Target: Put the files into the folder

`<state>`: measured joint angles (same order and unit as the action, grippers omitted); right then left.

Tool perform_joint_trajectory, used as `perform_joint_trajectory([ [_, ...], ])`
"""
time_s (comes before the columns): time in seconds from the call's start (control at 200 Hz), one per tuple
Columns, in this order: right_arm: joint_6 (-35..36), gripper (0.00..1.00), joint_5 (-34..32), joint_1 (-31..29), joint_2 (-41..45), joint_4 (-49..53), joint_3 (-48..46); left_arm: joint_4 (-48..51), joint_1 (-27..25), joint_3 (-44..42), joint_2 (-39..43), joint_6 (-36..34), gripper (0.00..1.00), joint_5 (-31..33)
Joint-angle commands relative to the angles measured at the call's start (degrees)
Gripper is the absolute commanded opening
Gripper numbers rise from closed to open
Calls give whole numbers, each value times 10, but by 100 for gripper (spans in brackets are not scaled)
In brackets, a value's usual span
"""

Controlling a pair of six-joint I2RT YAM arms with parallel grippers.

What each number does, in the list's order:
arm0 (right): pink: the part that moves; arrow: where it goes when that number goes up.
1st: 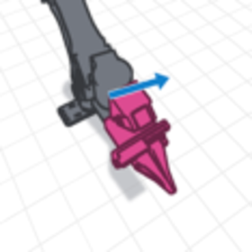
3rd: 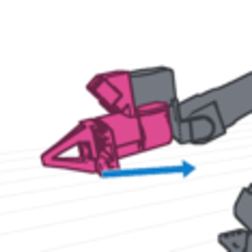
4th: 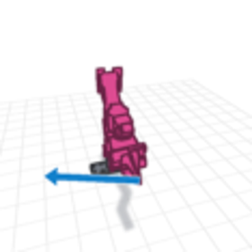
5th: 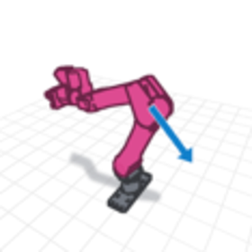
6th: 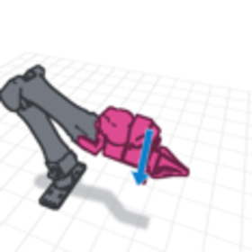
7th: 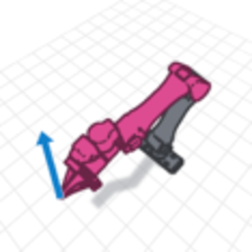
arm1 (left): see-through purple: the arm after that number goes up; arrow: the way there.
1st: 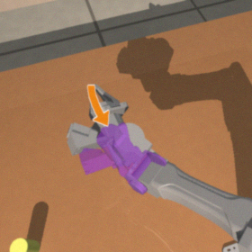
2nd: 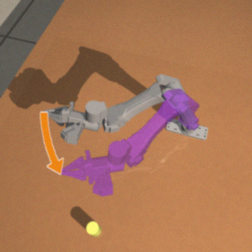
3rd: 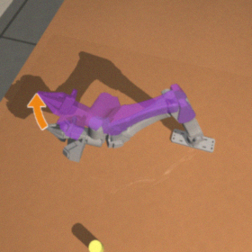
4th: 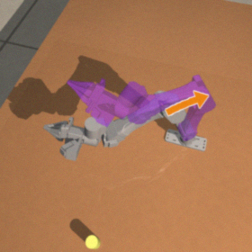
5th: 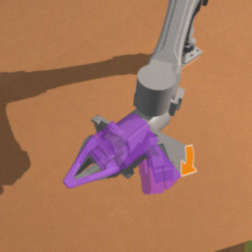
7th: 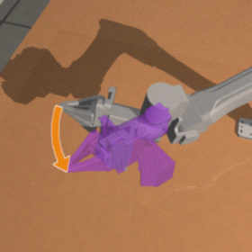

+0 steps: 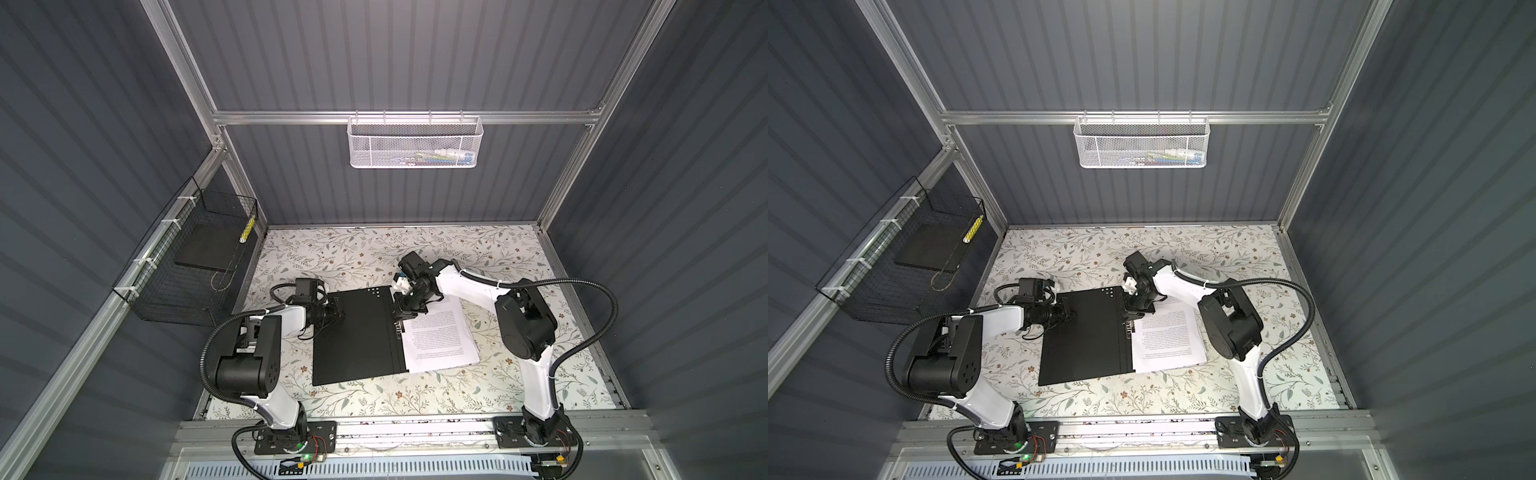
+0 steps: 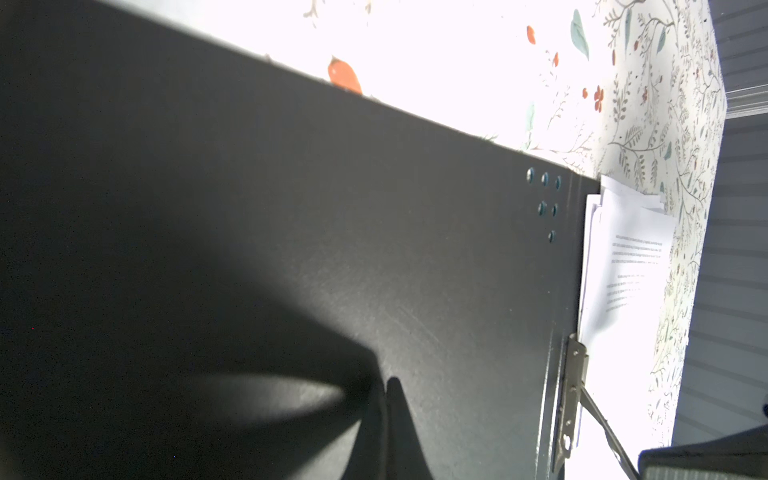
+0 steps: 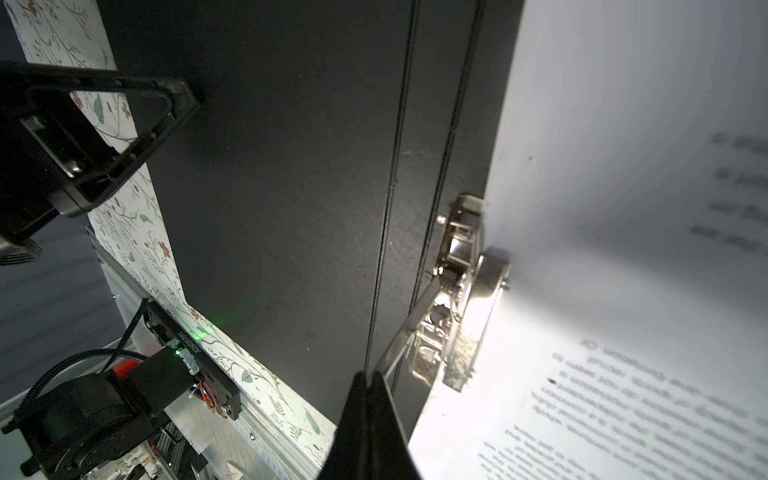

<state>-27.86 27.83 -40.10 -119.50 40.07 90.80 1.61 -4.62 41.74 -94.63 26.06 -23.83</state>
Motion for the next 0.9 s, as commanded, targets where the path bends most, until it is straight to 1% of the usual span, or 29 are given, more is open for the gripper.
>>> perform_joint_trajectory([
  [0.0,14,4,-20,-4,-6,40,6,69,1,-20,-37,-14,0,64],
  [0.165,20,2,-32,-10,-6,50,7,67,1,-20,-38,-15,0,63],
  [0.375,19,1,-41,-11,0,52,1,65,1,-23,-35,-16,0,64],
  [0.425,9,4,-40,-7,17,32,-10,63,1,-24,-34,-15,0,64],
  [0.485,-10,11,-30,0,43,0,-33,63,1,-25,-34,-15,0,64],
  [0.61,-45,14,4,16,78,-47,-69,62,1,-25,-34,-15,0,64],
  [0.785,-61,25,20,15,74,-64,-68,63,1,-24,-34,-16,0,63],
  [0.896,-60,27,25,13,58,-65,-56,62,1,-26,-34,-16,0,63],
])
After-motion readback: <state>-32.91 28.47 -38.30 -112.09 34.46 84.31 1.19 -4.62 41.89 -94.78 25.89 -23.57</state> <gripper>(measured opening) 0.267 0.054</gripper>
